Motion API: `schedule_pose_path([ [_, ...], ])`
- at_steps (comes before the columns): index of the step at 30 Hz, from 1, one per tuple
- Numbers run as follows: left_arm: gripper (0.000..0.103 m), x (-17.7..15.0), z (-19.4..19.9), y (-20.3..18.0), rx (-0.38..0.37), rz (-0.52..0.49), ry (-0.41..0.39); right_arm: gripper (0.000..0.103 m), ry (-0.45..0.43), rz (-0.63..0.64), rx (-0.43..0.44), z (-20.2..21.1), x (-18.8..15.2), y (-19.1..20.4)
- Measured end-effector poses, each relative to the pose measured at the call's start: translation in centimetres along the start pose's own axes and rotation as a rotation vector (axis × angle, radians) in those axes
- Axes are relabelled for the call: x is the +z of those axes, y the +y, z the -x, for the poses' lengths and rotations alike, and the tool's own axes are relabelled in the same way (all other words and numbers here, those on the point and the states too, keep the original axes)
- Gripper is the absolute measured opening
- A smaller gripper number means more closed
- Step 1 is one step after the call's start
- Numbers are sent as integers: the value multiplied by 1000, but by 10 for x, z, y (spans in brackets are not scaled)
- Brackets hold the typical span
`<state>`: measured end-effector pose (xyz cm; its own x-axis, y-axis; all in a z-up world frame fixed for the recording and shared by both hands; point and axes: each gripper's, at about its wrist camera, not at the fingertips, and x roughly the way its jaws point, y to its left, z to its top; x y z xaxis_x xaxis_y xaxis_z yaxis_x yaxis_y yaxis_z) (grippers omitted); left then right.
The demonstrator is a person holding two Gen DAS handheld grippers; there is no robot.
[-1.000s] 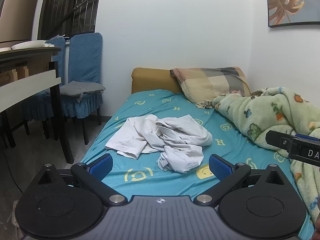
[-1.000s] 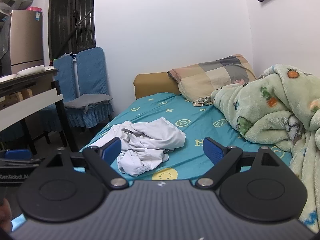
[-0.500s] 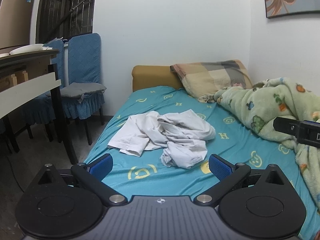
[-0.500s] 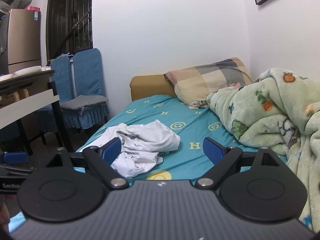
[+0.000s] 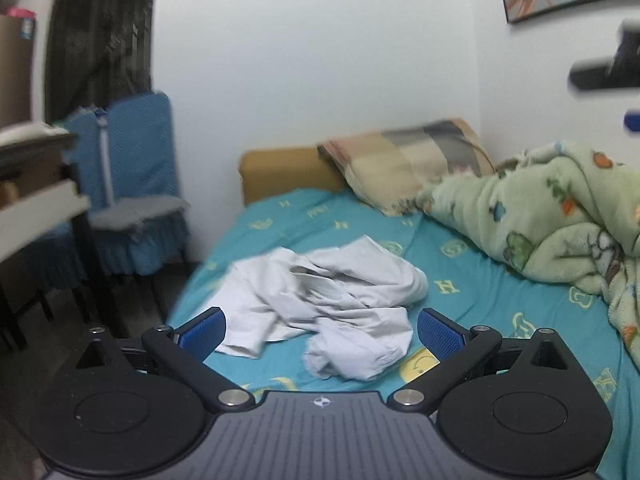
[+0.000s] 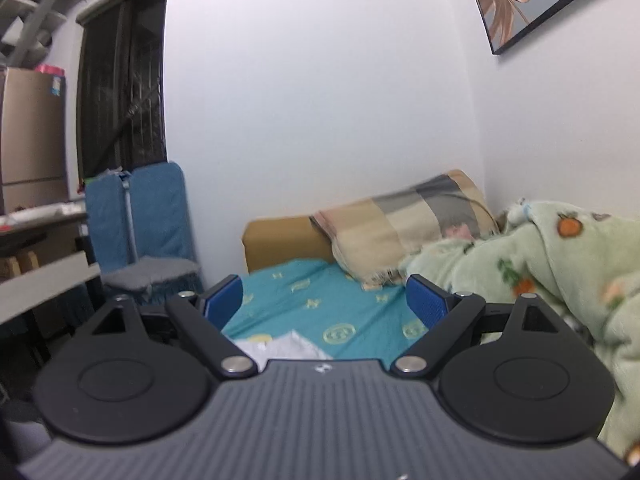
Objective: Fold clothes
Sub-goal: 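Grasp the white T-shirt edge with the left gripper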
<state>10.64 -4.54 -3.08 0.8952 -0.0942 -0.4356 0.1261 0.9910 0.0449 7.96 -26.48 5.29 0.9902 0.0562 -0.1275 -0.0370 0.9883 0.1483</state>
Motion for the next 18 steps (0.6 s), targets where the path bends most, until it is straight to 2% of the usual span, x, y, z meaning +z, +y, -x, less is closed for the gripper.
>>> schedule_pose_path([
  [4, 97, 7, -82, 7, -25, 95, 130, 90, 45, -103, -84, -35, -27, -33],
  [8, 94, 6, -155, 8, -40, 126, 150, 90, 242, -173, -76, -81, -71, -57],
  [11, 74, 8, -202, 14, -61, 209, 130, 90, 279, -191, -78, -112, -92, -59],
  [12, 58, 8, -214, 18, -64, 240, 124, 89, 284, -192, -80, -121, -99, -58],
  [13, 34, 8, -225, 21, -58, 262, 127, 89, 288, -193, -85, -130, -104, -58],
  [15, 13, 7, -237, 29, -51, 297, 142, 89, 306, -203, -79, -139, -114, -57],
  [16, 6, 7, -238, 33, -58, 313, 143, 89, 315, -208, -75, -143, -119, -57],
  [18, 4, 10, -227, 38, -62, 306, 122, 89, 320, -210, -71, -148, -125, -56],
])
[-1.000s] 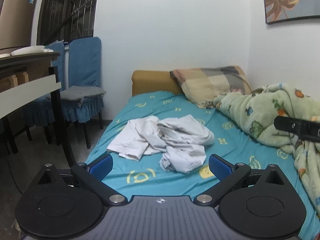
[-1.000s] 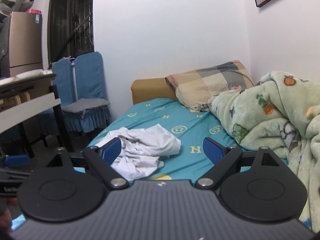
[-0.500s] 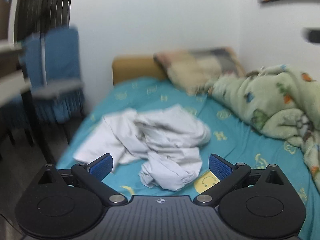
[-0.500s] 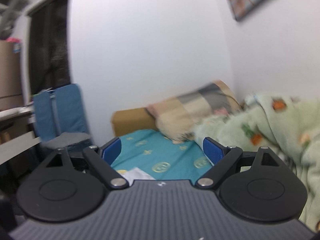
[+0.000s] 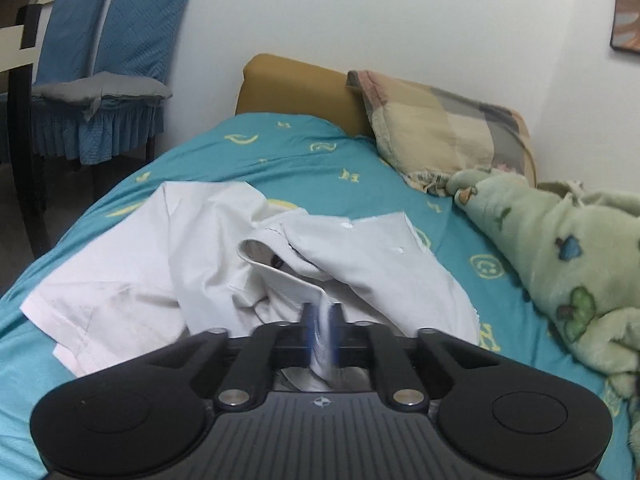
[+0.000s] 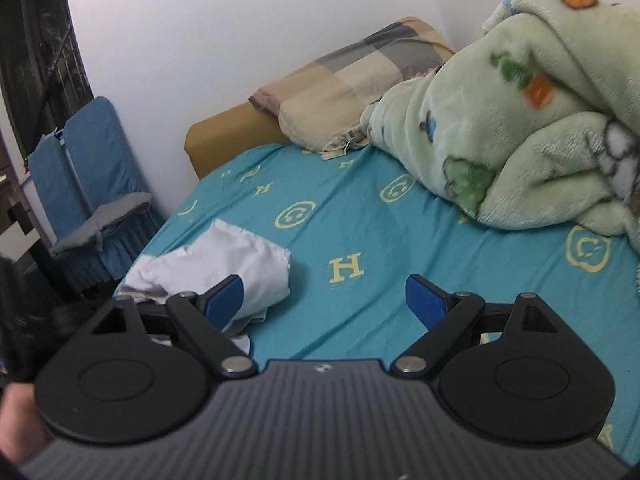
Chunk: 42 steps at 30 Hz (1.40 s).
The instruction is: Fold clothes
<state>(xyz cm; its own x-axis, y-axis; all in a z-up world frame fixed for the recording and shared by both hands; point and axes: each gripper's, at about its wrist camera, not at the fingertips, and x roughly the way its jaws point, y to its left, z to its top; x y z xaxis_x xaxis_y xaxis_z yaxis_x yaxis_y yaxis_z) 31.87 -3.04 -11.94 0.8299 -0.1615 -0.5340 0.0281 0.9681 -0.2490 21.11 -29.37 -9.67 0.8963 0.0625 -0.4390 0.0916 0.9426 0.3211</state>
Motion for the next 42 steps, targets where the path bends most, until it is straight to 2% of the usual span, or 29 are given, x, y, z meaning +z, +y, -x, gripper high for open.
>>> schedule_pose_path([
  [4, 3, 4, 58, -10, -38, -91, -73, 89, -21, 13, 1, 1, -2, 1],
  [7, 3, 6, 111, -21, -71, -165, -125, 89, -79, 22, 11, 17, -2, 5],
  [12, 3, 4, 197, -33, -129, -229, -185, 89, -135, 74, 36, 50, -13, 19],
  [17, 3, -16, 278, -28, -152, -233, -218, 89, -108, 95, 97, 91, -26, 39],
  [20, 3, -32, 307, -13, -147, -191, -206, 90, -39, 118, 181, 115, -34, 51],
  [22, 3, -41, 317, 0, -143, -167, -194, 90, 8, 144, 245, 122, -42, 62],
  [24, 3, -48, 323, 12, -151, -127, -175, 90, 28, 217, 265, 123, -53, 79],
  [29, 3, -53, 322, 26, -157, -119, -181, 90, 29, 387, 320, 104, -76, 124],
  [34, 3, -57, 303, 28, -167, -122, -152, 90, -12, 334, 320, 82, -75, 137],
  [36, 3, -58, 291, 26, -167, -119, -133, 90, -58, 293, 311, 80, -68, 133],
  [39, 3, -59, 273, 23, -172, -112, -101, 90, -109, 232, 244, 79, -53, 119],
  [42, 3, -60, 264, 15, -205, -115, -91, 90, -81, 177, 197, 68, -45, 98],
])
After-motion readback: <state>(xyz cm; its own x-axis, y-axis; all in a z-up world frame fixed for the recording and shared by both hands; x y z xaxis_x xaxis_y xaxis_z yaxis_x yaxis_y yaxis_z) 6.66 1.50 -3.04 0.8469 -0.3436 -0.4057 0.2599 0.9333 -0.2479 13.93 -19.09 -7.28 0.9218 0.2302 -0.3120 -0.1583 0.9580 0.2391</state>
